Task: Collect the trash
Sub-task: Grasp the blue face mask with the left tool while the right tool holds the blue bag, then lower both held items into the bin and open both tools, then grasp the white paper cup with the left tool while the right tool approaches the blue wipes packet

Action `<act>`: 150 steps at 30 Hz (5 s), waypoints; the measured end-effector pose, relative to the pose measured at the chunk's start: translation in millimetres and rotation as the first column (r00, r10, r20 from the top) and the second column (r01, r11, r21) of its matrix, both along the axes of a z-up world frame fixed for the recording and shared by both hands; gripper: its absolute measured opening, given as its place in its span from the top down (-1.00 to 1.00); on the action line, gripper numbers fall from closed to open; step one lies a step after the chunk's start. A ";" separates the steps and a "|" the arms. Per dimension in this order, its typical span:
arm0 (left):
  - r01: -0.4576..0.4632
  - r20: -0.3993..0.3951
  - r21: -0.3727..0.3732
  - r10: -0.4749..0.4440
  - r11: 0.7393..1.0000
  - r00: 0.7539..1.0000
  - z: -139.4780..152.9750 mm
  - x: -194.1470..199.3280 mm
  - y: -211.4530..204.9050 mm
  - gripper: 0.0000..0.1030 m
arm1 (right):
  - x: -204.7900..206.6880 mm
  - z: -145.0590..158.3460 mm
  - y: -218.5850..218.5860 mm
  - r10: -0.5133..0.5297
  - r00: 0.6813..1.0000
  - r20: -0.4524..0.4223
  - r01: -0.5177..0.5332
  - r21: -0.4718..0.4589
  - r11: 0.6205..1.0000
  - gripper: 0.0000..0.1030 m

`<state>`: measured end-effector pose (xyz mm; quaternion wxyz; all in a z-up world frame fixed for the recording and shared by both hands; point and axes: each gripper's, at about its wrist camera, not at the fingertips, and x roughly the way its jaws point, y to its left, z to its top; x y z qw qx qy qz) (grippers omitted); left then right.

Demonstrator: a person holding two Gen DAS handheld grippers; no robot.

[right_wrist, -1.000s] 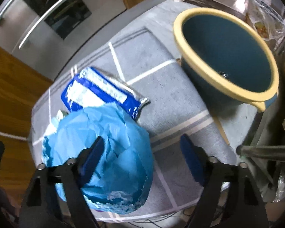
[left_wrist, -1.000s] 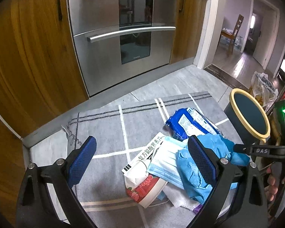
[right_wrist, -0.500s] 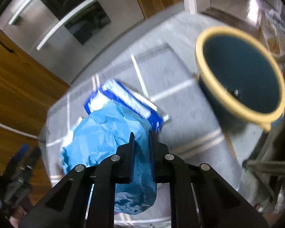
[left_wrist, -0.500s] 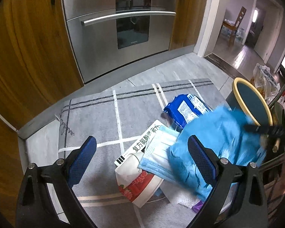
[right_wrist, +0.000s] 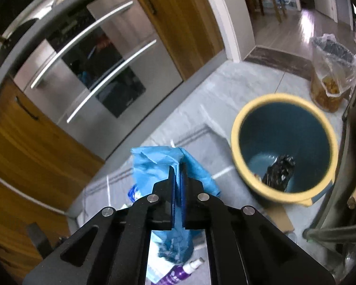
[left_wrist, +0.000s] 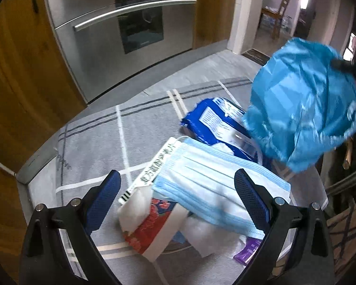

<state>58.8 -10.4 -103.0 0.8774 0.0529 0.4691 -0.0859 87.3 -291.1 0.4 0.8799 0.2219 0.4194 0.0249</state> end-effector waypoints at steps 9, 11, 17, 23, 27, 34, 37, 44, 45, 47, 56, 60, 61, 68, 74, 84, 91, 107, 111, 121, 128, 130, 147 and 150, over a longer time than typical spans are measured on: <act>0.026 -0.071 0.024 -0.024 0.999 0.997 -29.0 13.8 -8.9 -0.41 | -0.9 1.7 1.1 0.032 0.999 -0.001 -0.032 0.016 0.999 0.95; 0.021 -0.087 0.026 -0.018 0.999 0.996 -34.7 15.4 -7.7 -0.40 | -1.0 0.3 1.5 0.034 0.999 -0.008 -0.034 0.028 0.999 0.95; 0.030 -0.123 0.023 -0.027 0.999 0.992 -42.8 17.2 -9.1 0.04 | -1.3 0.8 4.3 0.047 0.999 -0.007 -0.047 0.033 0.998 0.95; 0.071 -0.158 0.036 -0.064 0.997 0.985 -48.3 16.9 -15.3 0.71 | -0.5 -1.2 6.1 0.056 0.998 -0.018 -0.055 0.042 0.998 0.95; 0.071 -0.141 0.035 -0.066 0.997 0.988 -44.0 16.0 -15.4 0.93 | -0.9 -1.1 6.2 0.055 0.998 -0.018 -0.054 0.042 0.998 0.95; 0.065 -0.017 -0.021 -0.065 0.998 0.998 -10.8 13.5 -15.8 0.98 | -1.8 3.0 5.6 0.051 0.999 -0.004 -0.050 0.041 0.998 0.95; 0.071 0.027 -0.042 -0.070 0.997 0.997 4.8 13.4 -18.9 0.99 | -3.8 10.3 6.7 0.055 0.998 0.021 -0.055 0.031 0.998 0.95; 0.106 0.150 -0.070 -0.095 0.992 0.984 47.0 6.8 -27.5 0.99 | -10.8 43.9 -7.5 0.037 0.992 0.121 -0.039 0.013 0.999 0.95; 0.111 0.166 -0.072 -0.098 0.991 0.981 52.6 6.1 -28.3 0.99 | -11.1 47.6 -11.7 0.029 0.991 0.131 -0.032 0.017 0.999 0.95; 0.118 0.191 -0.073 -0.102 0.990 0.976 62.4 4.3 -29.5 0.99 | -11.9 57.1 -22.8 0.009 0.988 0.157 -0.012 0.023 1.000 0.95; 0.172 0.303 -0.055 -0.148 0.984 0.942 99.1 -1.5 -45.8 0.99 | -5.6 78.9 -68.7 -0.074 0.974 0.215 0.077 -0.007 0.997 0.95; 0.191 0.317 -0.067 -0.161 0.979 0.935 109.1 1.0 -54.7 0.99 | 0.7 78.7 -93.1 -0.133 0.966 0.222 0.145 -0.039 0.989 0.95; 0.199 0.321 -0.067 -0.168 0.978 0.932 113.1 2.1 -59.0 0.99 | 4.1 77.8 -104.1 -0.161 0.962 0.221 0.177 -0.051 0.983 0.95; 0.297 0.375 -0.069 -0.251 0.952 0.892 143.8 18.1 -108.4 0.99 | 23.1 50.3 -152.0 -0.280 0.950 0.141 0.295 -0.097 0.951 0.95; 0.368 0.373 -0.086 -0.313 0.926 0.873 144.6 46.5 -167.1 0.99 | 30.7 21.5 -189.2 -0.348 0.936 0.046 0.351 -0.092 0.932 0.95; 0.405 0.317 -0.140 -0.346 0.904 0.883 112.3 89.1 -247.1 0.99 | 45.7 -27.0 -226.2 -0.402 0.908 -0.117 0.395 -0.077 0.916 0.95; 0.366 0.265 -0.160 -0.318 0.917 0.911 76.1 103.4 -281.1 0.99 | 52.9 -40.5 -218.1 -0.368 0.914 -0.170 0.358 -0.089 0.930 0.95; 0.377 0.216 -0.131 -0.344 0.917 0.914 61.0 100.0 -289.4 0.80 | 58.0 -42.6 -215.5 -0.326 0.928 -0.180 0.324 -0.045 0.945 0.85; 0.364 0.230 -0.126 -0.330 0.923 0.916 63.9 95.9 -281.5 0.44 | 61.8 -40.7 -207.6 -0.287 0.943 -0.170 0.284 -0.042 0.958 0.58; 0.306 0.235 -0.121 -0.273 0.944 0.933 66.9 92.8 -249.9 -0.01 | 65.2 -33.5 -198.8 -0.251 0.959 -0.131 0.251 -0.017 0.968 -0.19; 0.235 0.238 -0.110 -0.204 0.966 0.949 72.9 90.0 -217.7 -0.53 | 63.6 -25.3 -192.5 -0.278 0.955 -0.104 0.271 -0.075 0.960 -0.63; 0.215 0.250 -0.102 -0.184 0.971 0.951 77.2 87.3 -205.7 -0.68 | 63.2 -20.6 -188.0 -0.287 0.954 -0.086 0.277 -0.110 0.954 -0.75; 0.055 0.288 -0.086 -0.028 0.995 0.957 129.7 27.1 -75.5 -0.89 | 49.5 40.2 -111.6 -0.191 0.969 0.155 0.218 -0.181 0.959 -0.87; -0.015 0.269 -0.120 0.047 0.993 0.962 126.4 11.6 -40.9 -0.89 | 49.1 45.3 -90.5 -0.132 0.973 0.189 0.170 -0.196 0.966 -0.88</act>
